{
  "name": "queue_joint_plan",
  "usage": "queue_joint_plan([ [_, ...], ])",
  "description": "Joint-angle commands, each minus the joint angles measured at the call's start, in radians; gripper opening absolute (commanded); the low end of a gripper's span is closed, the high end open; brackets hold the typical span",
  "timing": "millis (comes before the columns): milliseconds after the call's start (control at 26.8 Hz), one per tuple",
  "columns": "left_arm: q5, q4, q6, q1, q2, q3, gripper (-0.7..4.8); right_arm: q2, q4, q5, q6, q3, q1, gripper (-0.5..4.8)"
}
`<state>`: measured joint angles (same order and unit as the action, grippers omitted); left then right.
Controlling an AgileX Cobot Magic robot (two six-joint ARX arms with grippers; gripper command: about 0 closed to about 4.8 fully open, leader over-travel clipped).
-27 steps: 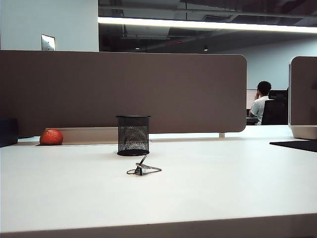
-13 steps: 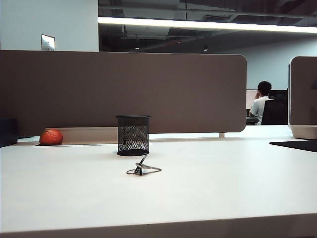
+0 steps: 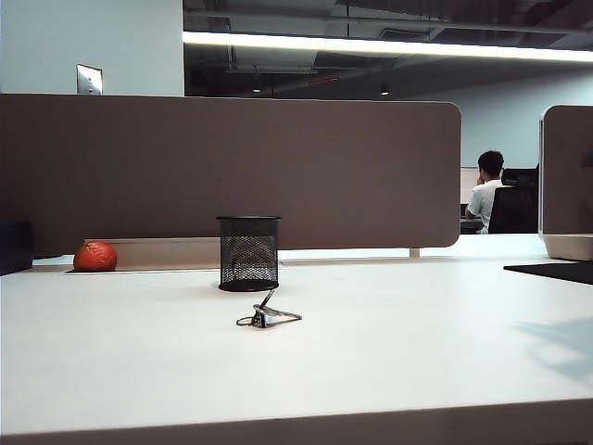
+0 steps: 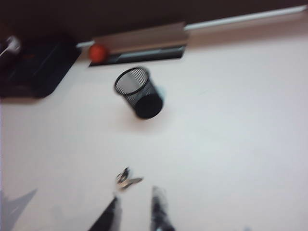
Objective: Pick up a bunch of keys from the table, then put them into the black basket.
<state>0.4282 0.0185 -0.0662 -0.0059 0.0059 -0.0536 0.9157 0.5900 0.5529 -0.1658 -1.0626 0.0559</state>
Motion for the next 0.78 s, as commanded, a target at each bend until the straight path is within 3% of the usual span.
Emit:
queue_joint_plan([
  [37, 0.006, -0.013, 0.003, 0.000, 0.001, -0.006, -0.06, 0.099, 0.020, 0.035, -0.079, -0.040, 0.099, 1.67],
  [187, 0.006, -0.013, 0.003, 0.000, 0.001, -0.006, -0.06, 0.208, 0.016, 0.056, -0.124, -0.060, 0.181, 2.19],
  [299, 0.006, -0.013, 0.003, 0.000, 0.001, -0.006, -0.06, 0.294, 0.010, 0.056, -0.126, -0.063, 0.238, 3.12],
  [373, 0.006, -0.013, 0.003, 0.000, 0.001, -0.006, -0.06, 0.391, -0.020, 0.056, -0.127, -0.064, 0.284, 4.25],
  [411, 0.006, -0.012, 0.003, 0.000, 0.001, -0.006, -0.06, 0.418, -0.027, 0.056, -0.129, -0.064, 0.294, 4.42],
  [784, 0.003, 0.043, 0.003, 0.000, 0.001, -0.006, -0.06, 0.657, -0.155, 0.061, -0.183, -0.109, 0.364, 4.42],
])
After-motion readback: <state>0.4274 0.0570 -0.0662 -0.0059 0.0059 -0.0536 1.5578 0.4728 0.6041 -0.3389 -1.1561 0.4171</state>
